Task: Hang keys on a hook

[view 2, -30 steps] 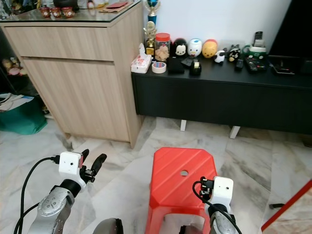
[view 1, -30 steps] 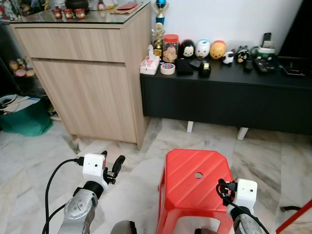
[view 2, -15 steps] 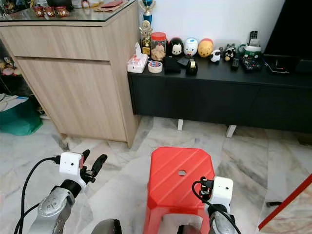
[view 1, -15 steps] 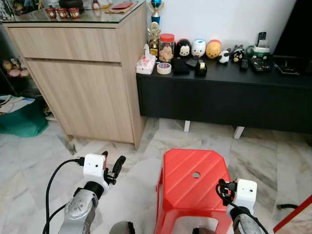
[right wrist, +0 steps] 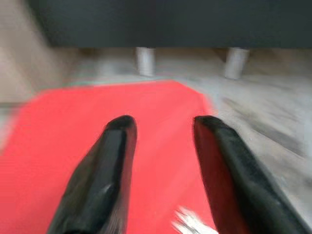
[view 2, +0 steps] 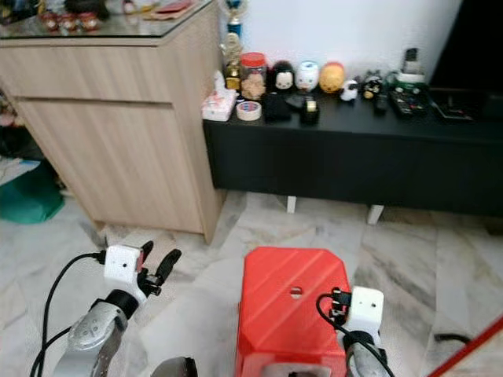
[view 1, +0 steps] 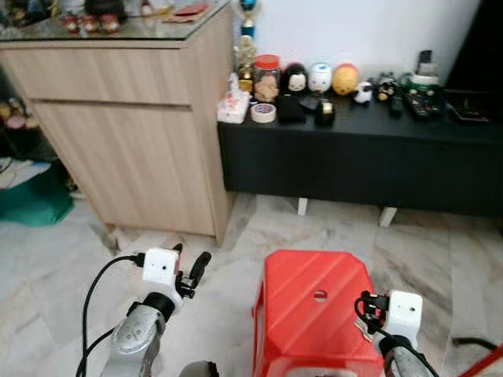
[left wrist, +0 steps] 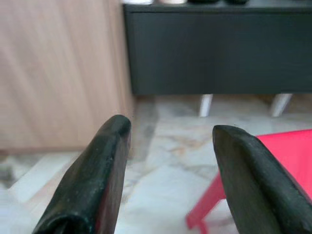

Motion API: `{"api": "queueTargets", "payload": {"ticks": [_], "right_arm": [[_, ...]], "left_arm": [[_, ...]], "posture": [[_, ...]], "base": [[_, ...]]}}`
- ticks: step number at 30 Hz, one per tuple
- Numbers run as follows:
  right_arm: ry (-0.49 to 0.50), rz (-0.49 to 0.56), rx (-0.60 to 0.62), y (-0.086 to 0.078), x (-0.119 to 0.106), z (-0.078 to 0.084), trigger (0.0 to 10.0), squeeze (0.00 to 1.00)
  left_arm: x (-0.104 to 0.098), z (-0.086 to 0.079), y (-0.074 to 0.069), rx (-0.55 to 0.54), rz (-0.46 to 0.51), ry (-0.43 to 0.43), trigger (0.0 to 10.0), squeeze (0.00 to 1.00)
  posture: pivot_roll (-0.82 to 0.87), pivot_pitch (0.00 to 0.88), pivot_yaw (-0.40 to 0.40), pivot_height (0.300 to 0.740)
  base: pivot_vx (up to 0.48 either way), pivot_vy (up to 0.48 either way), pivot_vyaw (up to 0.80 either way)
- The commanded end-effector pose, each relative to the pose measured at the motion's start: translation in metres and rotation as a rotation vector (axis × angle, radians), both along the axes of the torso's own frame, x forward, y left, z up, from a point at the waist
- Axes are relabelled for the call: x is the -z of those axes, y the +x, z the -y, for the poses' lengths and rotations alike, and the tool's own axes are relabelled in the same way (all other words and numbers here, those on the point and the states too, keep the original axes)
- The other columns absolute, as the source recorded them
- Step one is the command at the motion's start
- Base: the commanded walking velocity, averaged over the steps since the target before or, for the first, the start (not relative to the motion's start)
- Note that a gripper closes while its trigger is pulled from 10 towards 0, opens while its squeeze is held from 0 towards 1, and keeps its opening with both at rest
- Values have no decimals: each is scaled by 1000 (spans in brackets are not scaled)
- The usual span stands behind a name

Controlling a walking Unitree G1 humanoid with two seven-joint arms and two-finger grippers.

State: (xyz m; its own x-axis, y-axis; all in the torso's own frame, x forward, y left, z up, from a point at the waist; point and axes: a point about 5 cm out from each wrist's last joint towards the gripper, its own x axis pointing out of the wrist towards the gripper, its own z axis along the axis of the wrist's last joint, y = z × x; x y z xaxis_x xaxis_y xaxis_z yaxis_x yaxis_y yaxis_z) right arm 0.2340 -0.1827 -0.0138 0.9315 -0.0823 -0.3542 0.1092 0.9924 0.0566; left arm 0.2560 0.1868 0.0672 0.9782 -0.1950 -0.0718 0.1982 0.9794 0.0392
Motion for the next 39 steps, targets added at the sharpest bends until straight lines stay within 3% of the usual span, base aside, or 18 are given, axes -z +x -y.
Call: {"api": "queueTargets", "payload": {"ticks": [1,10,11,20,27,32,33,39], "right_arm": [[-26,-50,24,-6,7,11,10000,0],[-64,-171,20,-3,19,15,10000,0],[-78,-202,19,0,21,17,10000,1000],[-71,-246,56,16,18,20,10000,1000],[-49,-244,1,24,16,9,10000,1000],[-58,-252,-30,23,18,4,10000,1000],[-62,-256,-33,23,18,3,10000,0],[-76,-269,-42,24,19,2,10000,0]], "left_arm": [[-2,6,1,16,8,-3,10000,0],[-1,8,1,25,0,-6,10000,0],[-1,9,2,30,-1,-6,10000,0],[-2,17,14,70,-2,-7,10000,0],[-7,28,25,97,18,-17,10000,0],[-9,29,24,77,28,-32,10000,0],[-9,30,23,72,27,-37,10000,0],[-6,33,13,73,20,-49,10000,0]], "posture": [[17,0,5,621],[15,0,9,621],[15,0,10,621],[22,0,9,621],[22,40,1,621],[19,66,-3,621],[21,78,-6,621],[26,108,-14,621]], "base": [[0,0,0],[0,0,0],[0,0,0],[0,0,0],[0,0,0],[0,0,0],[0,0,0],[0,0,0]]}}
